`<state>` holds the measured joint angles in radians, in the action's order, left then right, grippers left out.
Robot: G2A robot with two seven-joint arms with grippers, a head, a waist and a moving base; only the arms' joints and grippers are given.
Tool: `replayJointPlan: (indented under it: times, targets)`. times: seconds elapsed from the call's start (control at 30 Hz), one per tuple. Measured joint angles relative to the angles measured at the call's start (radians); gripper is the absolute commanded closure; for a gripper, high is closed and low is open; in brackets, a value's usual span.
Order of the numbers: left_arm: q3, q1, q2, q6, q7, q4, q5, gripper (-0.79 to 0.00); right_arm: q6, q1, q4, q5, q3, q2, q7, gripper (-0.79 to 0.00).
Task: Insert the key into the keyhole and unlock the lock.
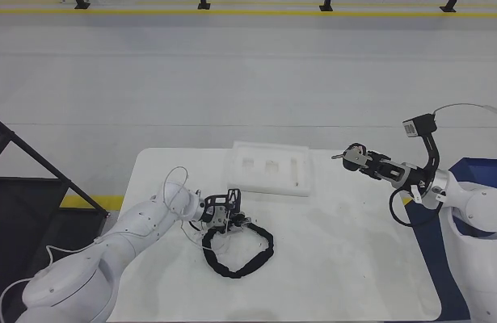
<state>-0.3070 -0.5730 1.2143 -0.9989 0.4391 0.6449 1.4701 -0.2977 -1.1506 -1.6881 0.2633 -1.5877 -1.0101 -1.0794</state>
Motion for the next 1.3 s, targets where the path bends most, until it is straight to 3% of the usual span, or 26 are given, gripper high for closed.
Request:
replayJointPlan:
  times: [0.03,0.5,0.73,0.97,1.3]
  targets:
    - [-0.001,0.001,0.003,0.001,0.004,-0.005,0.004,0.0,0.0,0.0,0.0,0.0,0.0,0.0,0.0,0.0]
    - [-0.023,0.009,0.032,-0.014,0.022,-0.034,-0.008,0.0,0.0,0.0,0.0,0.0,0.0,0.0,0.0,0.0]
    - [-0.033,0.009,0.025,-0.013,0.023,-0.031,-0.078,0.0,0.0,0.0,0.0,0.0,0.0,0.0,0.0,0.0]
    - [-0.043,0.006,-0.005,-0.013,0.015,-0.002,-0.209,0.0,0.0,0.0,0.0,0.0,0.0,0.0,0.0,0.0]
    - [-0.079,-0.001,-0.099,-0.013,0.109,0.22,-0.35,0.0,0.017,-0.021,-0.004,-0.035,0.054,-0.001,0.006,0.0]
